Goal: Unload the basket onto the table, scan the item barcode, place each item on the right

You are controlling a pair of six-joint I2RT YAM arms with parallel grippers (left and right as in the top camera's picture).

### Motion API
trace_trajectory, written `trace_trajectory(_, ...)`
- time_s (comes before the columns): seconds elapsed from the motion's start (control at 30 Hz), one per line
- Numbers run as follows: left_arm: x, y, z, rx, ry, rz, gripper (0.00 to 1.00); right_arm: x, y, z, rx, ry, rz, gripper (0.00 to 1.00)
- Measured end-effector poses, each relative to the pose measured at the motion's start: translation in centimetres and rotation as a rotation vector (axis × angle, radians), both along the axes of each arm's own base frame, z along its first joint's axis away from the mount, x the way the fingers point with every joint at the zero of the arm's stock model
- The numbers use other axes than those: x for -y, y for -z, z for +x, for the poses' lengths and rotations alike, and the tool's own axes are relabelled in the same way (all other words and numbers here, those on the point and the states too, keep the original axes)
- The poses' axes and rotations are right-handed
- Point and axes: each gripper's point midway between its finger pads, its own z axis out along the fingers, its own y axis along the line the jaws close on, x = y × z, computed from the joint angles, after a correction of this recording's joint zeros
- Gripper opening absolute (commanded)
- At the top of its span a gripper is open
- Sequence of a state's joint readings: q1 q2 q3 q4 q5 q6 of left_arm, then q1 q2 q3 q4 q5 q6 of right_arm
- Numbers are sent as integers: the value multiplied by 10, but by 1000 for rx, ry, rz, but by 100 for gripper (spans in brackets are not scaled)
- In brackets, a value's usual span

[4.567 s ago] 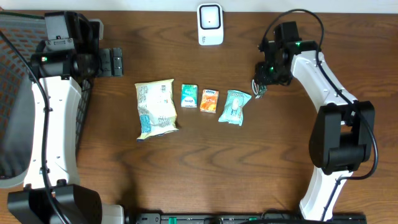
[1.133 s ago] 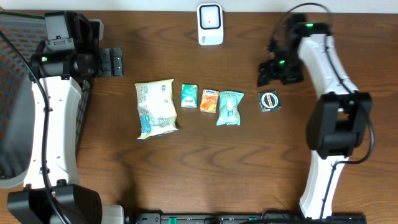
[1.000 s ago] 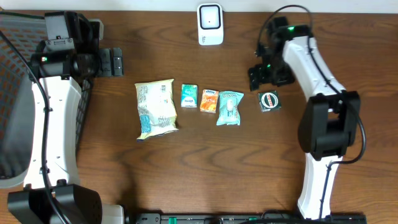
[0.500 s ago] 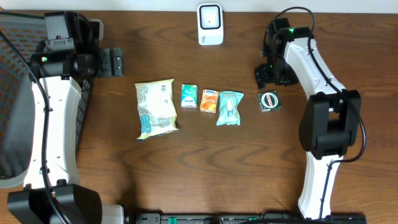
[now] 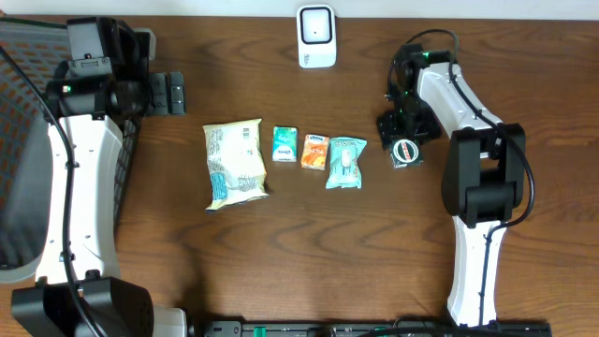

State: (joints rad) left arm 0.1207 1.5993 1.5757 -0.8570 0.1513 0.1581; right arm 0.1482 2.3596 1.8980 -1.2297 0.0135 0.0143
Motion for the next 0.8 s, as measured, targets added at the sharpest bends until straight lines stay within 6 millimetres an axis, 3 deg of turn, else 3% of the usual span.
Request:
trace_trajectory(0.13, 0, 0, 0, 0, 0, 0, 98, 3, 0, 0, -1, 5, 2, 66)
trace_trajectory(0.43, 0, 0, 0, 0, 0, 0, 98, 12, -1, -3, -21, 31, 10, 57)
trace_trajectory(0.63, 0, 0, 0, 0, 0, 0, 98, 3, -6, -13, -68, 39, 67, 41)
trace_trajectory(0.8, 0, 0, 0, 0, 0, 0, 98, -9, -20, -18, -108, 55, 136, 39)
